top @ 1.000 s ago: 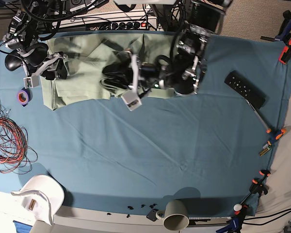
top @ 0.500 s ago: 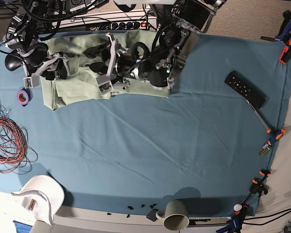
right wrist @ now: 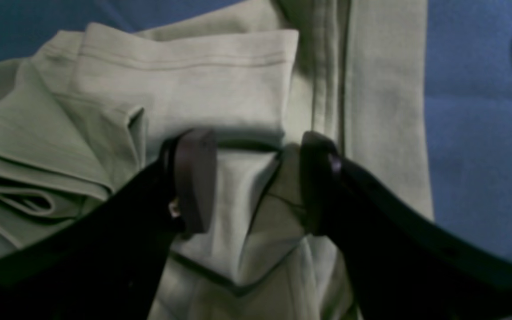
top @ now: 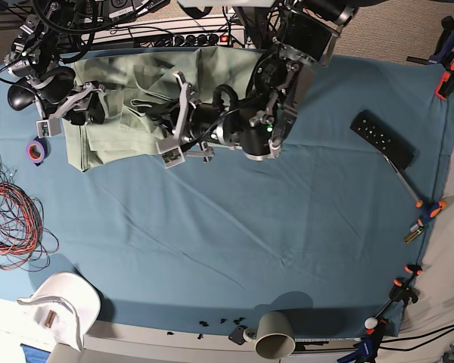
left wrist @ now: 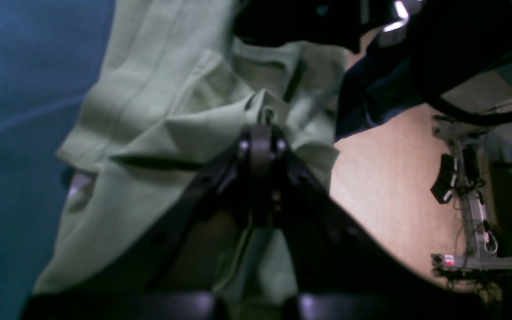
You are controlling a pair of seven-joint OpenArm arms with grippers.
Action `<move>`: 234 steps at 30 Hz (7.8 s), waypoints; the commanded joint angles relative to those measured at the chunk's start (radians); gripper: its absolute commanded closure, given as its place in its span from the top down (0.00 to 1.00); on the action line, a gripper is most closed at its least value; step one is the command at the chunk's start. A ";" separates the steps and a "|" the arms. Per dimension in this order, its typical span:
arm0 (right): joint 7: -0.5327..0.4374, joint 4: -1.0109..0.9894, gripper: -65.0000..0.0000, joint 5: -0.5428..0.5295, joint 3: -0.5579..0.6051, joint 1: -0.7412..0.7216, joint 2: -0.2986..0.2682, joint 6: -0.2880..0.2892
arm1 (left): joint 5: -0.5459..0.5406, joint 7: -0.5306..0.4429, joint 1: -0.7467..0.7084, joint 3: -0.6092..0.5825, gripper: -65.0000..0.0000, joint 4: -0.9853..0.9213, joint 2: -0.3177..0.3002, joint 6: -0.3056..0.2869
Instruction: Fold the T-shirt properly
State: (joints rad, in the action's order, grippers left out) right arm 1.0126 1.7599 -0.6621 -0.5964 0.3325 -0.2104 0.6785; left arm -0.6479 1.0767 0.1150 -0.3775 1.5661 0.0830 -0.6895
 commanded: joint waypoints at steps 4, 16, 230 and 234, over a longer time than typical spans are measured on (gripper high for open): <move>-0.026 0.015 0.47 -0.018 -0.007 -0.003 -0.014 0.004 | 0.034 -0.011 0.017 0.003 0.00 0.019 -0.052 0.047; -0.030 0.015 0.47 -0.018 -0.007 -0.003 -0.014 0.004 | 0.066 -0.015 0.003 0.002 0.00 0.019 -0.127 0.098; 0.005 0.129 0.00 0.391 0.916 0.015 0.349 -0.257 | -0.591 0.171 -0.005 0.322 0.13 0.205 -0.361 -0.009; 0.007 0.129 0.00 0.391 0.916 0.017 0.349 -0.257 | -0.585 0.171 0.002 0.322 0.13 0.205 -0.393 -0.009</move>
State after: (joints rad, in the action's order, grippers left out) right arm 1.0351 1.8725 -0.2588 0.3168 0.3492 0.1326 0.4156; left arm -1.1927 1.2785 0.0948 -0.0589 1.7554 -0.3080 -0.6933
